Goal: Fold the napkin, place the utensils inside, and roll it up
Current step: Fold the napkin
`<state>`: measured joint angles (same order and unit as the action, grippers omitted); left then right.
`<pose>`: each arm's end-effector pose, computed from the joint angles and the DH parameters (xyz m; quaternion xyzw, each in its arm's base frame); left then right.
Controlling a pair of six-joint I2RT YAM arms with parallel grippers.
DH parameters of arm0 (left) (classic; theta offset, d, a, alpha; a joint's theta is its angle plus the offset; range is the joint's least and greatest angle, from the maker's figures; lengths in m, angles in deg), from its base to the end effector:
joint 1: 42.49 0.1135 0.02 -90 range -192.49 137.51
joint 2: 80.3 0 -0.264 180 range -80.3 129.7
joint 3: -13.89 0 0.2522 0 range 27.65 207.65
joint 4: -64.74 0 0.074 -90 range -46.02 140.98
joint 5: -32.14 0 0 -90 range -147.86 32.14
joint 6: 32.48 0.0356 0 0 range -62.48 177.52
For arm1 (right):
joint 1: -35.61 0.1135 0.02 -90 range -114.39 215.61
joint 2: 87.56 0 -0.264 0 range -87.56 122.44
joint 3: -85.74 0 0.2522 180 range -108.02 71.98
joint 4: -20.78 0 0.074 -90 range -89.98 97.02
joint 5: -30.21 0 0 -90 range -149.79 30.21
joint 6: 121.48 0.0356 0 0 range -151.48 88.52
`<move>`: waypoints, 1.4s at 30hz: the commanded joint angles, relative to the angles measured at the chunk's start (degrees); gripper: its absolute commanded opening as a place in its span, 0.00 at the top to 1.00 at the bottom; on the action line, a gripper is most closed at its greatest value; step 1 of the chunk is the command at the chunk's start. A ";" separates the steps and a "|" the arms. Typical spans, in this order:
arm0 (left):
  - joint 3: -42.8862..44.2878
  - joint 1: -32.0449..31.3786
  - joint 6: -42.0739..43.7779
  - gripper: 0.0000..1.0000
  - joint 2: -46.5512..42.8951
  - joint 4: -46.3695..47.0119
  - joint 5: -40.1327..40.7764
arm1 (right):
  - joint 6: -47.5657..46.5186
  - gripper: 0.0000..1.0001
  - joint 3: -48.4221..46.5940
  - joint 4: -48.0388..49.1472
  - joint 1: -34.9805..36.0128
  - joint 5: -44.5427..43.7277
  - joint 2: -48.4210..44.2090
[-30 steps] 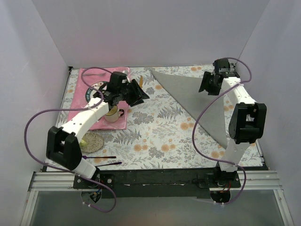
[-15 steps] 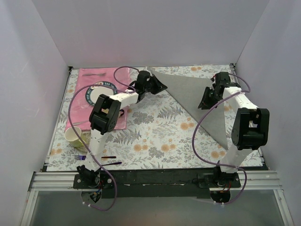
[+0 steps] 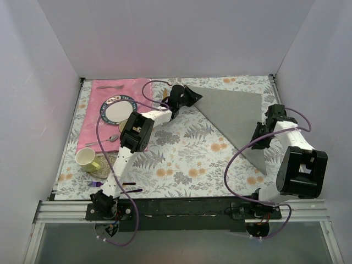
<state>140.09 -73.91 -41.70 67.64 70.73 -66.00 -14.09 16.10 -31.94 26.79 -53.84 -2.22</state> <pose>0.4950 -0.3083 0.1306 -0.4080 0.6840 -0.5707 0.2000 0.2788 -0.0395 0.2066 0.2130 0.9577 0.0648 0.1826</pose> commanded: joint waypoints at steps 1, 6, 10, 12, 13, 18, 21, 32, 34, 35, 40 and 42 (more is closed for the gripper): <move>3.49 0.31 -1.94 1.00 2.00 0.20 4.79 | -0.43 0.72 5.06 -1.73 -2.34 -4.63 -3.77; -0.02 1.10 -4.92 1.00 2.09 0.99 6.56 | 2.99 0.72 12.01 0.02 -6.98 -5.25 -3.70; -0.29 1.62 -5.20 1.00 2.53 1.26 5.95 | 4.15 0.72 14.83 0.99 -10.34 -3.23 -3.16; -0.03 1.71 -5.11 1.00 2.71 1.78 4.37 | 4.15 0.72 14.48 -1.71 -10.34 -4.10 -5.35; 0.67 1.80 -4.41 1.00 2.62 1.70 3.93 | 4.23 0.72 13.96 -3.13 -10.51 -4.20 -6.40; 0.50 1.89 -3.96 1.00 0.16 3.36 4.09 | 3.01 0.71 7.55 -9.11 -10.34 -9.55 -9.84; 2.25 2.06 -4.49 1.00 0.24 5.13 6.28 | 3.00 0.70 8.58 -8.33 -10.34 -8.69 -9.49; 7.43 4.87 -11.17 1.00 8.14 5.48 9.81 | 7.82 0.70 15.19 -4.53 -11.13 -13.32 -6.68; 8.49 5.31 -11.61 1.00 9.12 5.91 9.12 | 7.58 0.70 14.75 -5.16 -11.39 -13.08 -5.72; 9.19 6.01 -11.87 1.00 9.82 5.92 8.41 | 7.23 0.70 14.31 -6.38 -11.40 -11.86 -5.80; 12.36 7.25 -8.55 1.00 6.32 5.57 5.15 | 4.06 0.69 11.24 -8.50 -11.40 -7.90 -12.46; 11.40 7.60 -8.01 1.00 4.13 5.56 5.86 | 3.62 0.68 8.69 -9.20 -11.31 -6.31 -13.09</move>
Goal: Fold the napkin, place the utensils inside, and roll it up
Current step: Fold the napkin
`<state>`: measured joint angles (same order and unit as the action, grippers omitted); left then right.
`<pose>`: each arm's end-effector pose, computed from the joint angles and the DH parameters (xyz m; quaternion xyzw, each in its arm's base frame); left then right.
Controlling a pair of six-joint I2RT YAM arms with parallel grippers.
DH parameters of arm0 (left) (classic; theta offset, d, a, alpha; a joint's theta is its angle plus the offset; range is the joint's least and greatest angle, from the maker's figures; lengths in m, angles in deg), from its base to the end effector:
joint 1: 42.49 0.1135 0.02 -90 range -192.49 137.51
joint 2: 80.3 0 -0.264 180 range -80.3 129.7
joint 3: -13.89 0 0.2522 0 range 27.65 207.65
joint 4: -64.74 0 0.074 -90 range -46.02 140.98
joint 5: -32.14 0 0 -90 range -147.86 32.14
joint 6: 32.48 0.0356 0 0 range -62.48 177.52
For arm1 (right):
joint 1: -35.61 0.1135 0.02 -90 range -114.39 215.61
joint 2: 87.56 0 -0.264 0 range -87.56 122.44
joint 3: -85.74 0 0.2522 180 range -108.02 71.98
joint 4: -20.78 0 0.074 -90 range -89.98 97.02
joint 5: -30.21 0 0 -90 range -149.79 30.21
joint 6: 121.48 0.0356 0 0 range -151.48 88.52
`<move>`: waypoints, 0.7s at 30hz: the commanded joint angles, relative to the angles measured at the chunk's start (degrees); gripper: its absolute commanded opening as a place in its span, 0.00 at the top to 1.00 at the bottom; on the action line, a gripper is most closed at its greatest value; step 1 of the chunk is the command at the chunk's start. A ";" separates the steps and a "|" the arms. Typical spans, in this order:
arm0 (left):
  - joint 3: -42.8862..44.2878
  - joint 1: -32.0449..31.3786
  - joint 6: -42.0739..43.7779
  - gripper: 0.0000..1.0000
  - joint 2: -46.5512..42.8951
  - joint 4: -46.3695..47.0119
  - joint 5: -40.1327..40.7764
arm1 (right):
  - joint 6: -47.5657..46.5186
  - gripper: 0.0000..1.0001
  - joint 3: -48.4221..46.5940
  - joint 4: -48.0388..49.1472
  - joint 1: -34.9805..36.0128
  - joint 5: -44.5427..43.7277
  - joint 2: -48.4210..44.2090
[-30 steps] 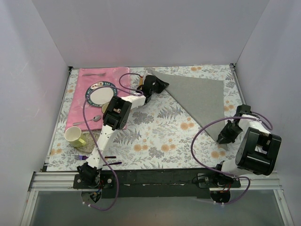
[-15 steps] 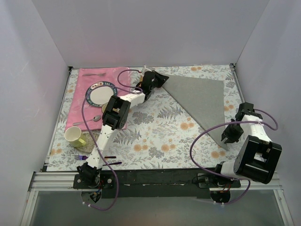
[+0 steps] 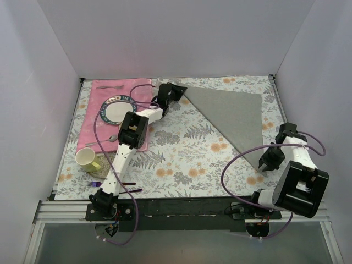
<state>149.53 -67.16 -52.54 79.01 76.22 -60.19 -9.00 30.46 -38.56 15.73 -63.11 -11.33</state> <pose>0.5492 -0.2539 0.0824 -0.5182 0.5805 -0.5856 0.2271 0.1979 -0.0737 0.1718 0.3621 0.9278 -0.0269 0.0852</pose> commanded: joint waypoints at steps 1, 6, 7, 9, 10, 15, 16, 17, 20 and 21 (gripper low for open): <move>1.00 1.02 2.75 1.00 -7.86 1.04 0.04 | -1.65 0.67 -6.29 -2.23 -0.07 4.96 -4.33; 1.15 1.73 1.25 1.00 -6.91 3.51 -1.10 | -1.12 0.65 -7.70 0.84 0.28 9.20 -2.76; 3.95 1.73 1.77 1.00 -5.42 2.64 -1.19 | -1.12 0.64 -7.88 0.93 0.37 8.85 -2.31; 7.04 1.73 2.48 1.00 -3.75 -0.08 -0.49 | -1.12 0.64 -8.49 0.93 0.37 8.76 -1.96; 7.92 1.81 3.53 1.00 -2.69 -0.53 0.12 | -1.12 0.64 -8.75 0.76 0.45 8.67 -1.87; 9.42 1.55 8.36 1.00 -1.63 -2.20 3.82 | -0.68 0.64 -9.20 0.85 0.37 8.15 -2.75; 9.77 1.46 9.42 1.00 -1.28 -2.47 3.82 | -0.68 0.64 -8.93 0.85 0.45 7.97 -2.75; 10.21 1.38 9.95 1.00 -0.58 -3.08 3.73 | -0.68 0.64 -8.93 0.76 0.46 7.88 -2.58; 9.25 1.11 10.74 1.00 -0.14 -2.03 3.03 | 0.02 0.64 -7.97 1.11 0.45 8.06 -2.75; 9.42 1.11 11.09 1.00 0.47 -2.38 3.12 | 0.19 0.64 -7.79 1.37 0.54 8.06 -3.01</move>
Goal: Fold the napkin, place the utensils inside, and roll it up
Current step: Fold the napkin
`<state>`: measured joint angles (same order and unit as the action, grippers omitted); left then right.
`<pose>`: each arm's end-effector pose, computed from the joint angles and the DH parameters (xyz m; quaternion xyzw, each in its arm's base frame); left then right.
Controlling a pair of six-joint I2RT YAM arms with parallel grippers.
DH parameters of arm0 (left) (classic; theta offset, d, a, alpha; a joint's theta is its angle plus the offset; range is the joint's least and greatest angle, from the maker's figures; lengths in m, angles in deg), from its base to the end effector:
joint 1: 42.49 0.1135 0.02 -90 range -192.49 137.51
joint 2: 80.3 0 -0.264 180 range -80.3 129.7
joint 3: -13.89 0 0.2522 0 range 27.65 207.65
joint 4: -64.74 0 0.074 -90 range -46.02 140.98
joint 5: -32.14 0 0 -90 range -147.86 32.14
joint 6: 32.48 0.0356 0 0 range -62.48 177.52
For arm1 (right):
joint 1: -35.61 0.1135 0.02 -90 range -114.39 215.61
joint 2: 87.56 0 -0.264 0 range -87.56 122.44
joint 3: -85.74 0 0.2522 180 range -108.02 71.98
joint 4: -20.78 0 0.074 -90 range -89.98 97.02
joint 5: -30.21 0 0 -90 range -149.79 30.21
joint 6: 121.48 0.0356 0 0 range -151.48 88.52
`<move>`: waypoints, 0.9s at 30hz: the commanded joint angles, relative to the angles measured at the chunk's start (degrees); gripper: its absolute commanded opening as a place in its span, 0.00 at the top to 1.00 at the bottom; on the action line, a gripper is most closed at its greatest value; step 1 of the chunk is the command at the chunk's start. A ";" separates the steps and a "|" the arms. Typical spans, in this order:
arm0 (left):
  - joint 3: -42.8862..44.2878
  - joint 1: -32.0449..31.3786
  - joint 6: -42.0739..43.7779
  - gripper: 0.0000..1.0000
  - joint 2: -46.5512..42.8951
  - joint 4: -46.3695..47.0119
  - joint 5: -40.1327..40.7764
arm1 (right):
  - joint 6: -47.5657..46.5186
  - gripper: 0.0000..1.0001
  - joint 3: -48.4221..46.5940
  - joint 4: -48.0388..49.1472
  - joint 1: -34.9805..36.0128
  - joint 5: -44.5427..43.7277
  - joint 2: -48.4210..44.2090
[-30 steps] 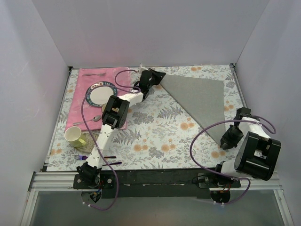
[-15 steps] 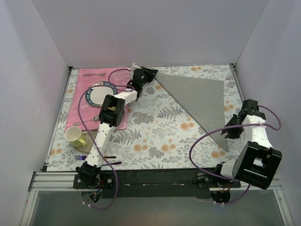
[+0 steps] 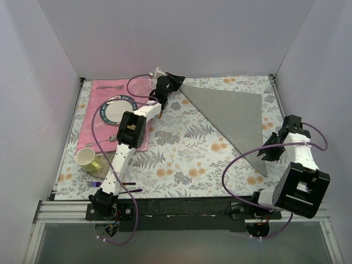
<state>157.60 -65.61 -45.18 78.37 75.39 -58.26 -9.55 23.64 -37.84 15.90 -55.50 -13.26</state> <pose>0.5691 -0.2432 0.1362 -0.4674 0.5649 -0.6066 0.3074 0.2184 -0.0754 0.2109 0.3444 0.9232 0.0401 0.1657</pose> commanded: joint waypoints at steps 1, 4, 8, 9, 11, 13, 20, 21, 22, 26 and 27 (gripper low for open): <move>1.62 -0.35 3.99 1.00 1.55 -1.81 1.20 | 1.09 0.64 -0.71 0.74 0.37 0.45 -1.18; 1.62 -0.44 5.13 1.00 2.08 -4.10 2.51 | 1.36 0.64 -0.09 0.65 0.37 0.45 -1.53; 0.39 -0.35 4.61 1.00 1.99 -6.03 5.76 | 1.10 0.64 0.52 0.21 0.37 -2.00 -2.32; 0.39 -0.27 4.70 1.00 2.17 -5.77 6.37 | 1.01 0.64 0.61 -0.05 0.37 -2.71 -2.06; 2.31 -0.35 4.96 1.00 3.57 -5.85 6.73 | 1.01 0.64 1.22 -0.32 0.37 -6.56 -1.62; 4.16 -0.27 4.96 1.00 4.97 -8.14 7.61 | 1.36 0.64 2.98 -0.05 0.37 -9.64 -0.92; 1.10 -0.26 4.17 1.00 4.63 -8.06 8.76 | 3.64 0.64 9.48 5.74 0.19 -9.83 1.72; 0.75 -0.27 4.08 1.00 4.46 -7.71 8.75 | 4.51 0.64 10.01 6.36 0.11 -10.35 2.42; 0.48 -0.27 3.91 1.00 4.37 -7.53 8.67 | 5.30 0.65 10.71 6.10 0.02 -11.40 2.77; 0.65 -0.09 3.99 1.00 4.54 -7.70 8.75 | 9.26 0.67 10.98 3.12 -1.30 -16.50 3.57; 1.26 -0.18 4.69 1.00 4.72 -7.88 8.75 | 9.62 0.67 10.98 1.63 -2.17 -17.12 3.22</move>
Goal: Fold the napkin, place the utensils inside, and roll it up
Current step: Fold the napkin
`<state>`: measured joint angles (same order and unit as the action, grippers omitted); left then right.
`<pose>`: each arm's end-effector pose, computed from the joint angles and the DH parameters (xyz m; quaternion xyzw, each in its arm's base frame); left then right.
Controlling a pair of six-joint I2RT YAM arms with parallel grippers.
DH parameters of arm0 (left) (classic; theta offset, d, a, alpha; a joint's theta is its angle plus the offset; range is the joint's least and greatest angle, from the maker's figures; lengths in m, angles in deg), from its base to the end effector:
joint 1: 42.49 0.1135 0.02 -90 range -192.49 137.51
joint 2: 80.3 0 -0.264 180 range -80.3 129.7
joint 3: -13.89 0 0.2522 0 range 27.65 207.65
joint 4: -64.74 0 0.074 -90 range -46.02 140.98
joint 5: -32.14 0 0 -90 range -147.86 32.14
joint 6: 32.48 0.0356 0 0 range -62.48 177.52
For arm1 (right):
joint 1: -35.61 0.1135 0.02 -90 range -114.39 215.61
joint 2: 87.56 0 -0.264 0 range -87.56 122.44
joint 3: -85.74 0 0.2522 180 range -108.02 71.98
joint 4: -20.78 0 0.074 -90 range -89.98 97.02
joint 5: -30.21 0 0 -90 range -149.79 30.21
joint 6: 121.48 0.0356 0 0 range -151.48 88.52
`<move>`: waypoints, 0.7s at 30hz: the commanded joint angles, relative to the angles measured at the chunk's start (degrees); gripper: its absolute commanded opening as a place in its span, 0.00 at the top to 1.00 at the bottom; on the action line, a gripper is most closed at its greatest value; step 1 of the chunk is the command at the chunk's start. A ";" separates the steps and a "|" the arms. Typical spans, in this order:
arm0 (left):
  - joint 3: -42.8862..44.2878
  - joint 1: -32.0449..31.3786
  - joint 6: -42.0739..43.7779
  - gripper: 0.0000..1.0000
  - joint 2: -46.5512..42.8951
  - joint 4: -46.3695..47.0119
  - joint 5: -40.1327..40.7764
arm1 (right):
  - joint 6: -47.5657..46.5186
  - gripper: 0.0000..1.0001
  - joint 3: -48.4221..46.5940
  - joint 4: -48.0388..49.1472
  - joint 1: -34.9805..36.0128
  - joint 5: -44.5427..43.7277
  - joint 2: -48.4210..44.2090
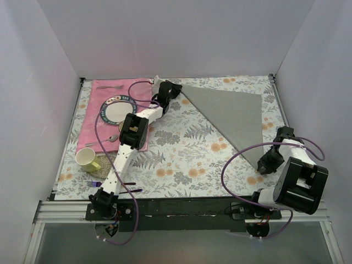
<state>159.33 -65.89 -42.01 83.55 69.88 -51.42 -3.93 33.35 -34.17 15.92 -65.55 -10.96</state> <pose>0.5700 -0.2423 0.0822 -0.5101 0.5948 -0.5234 0.3347 0.1960 -0.0739 0.1594 0.4027 0.9091 -0.0434 0.0975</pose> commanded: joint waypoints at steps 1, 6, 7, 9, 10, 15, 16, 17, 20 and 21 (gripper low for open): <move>-0.11 0.11 1.96 1.00 -0.55 -2.63 1.91 | 4.44 0.67 1.37 -2.75 -2.46 -7.94 0.49; 0.51 0.20 3.98 1.00 -2.13 -3.43 2.70 | 3.22 0.67 -0.12 -6.18 -2.91 -7.78 -5.05; 1.82 0.19 4.34 1.00 -2.22 -3.77 3.05 | 2.25 0.66 -0.48 -5.75 -2.82 -5.77 -5.84; 3.14 0.11 3.64 1.00 -2.57 -4.04 2.62 | -1.78 0.62 -2.92 -5.04 -2.12 -2.78 -8.12; 5.06 0.11 3.46 1.00 -3.27 -4.22 2.27 | -2.84 0.61 -4.33 -5.30 -1.16 -1.20 -8.74; 4.56 -0.24 4.08 0.76 -11.52 -5.62 -0.11 | -6.80 0.46 -16.37 -7.15 10.59 -0.92 -8.92; 3.16 -0.24 4.16 0.62 -14.15 -5.97 -0.80 | -7.16 0.44 -19.87 -7.15 12.37 -0.14 -8.57; 0.62 -0.24 3.73 0.56 -18.78 -6.50 -1.16 | -7.16 0.41 -21.12 -7.06 14.21 -0.04 -7.96; -1.68 -0.33 5.29 0.41 -28.10 -10.43 -4.76 | -7.25 0.38 -24.21 -5.66 21.33 0.92 -6.38; -1.95 -0.33 6.00 0.39 -30.41 -12.81 -5.03 | -6.46 0.37 -24.47 -3.66 24.22 1.45 -5.85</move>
<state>157.88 -65.94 -38.75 73.02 61.48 -53.13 -9.52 11.69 -39.63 33.19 -66.47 -18.68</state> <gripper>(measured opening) 0.558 0.616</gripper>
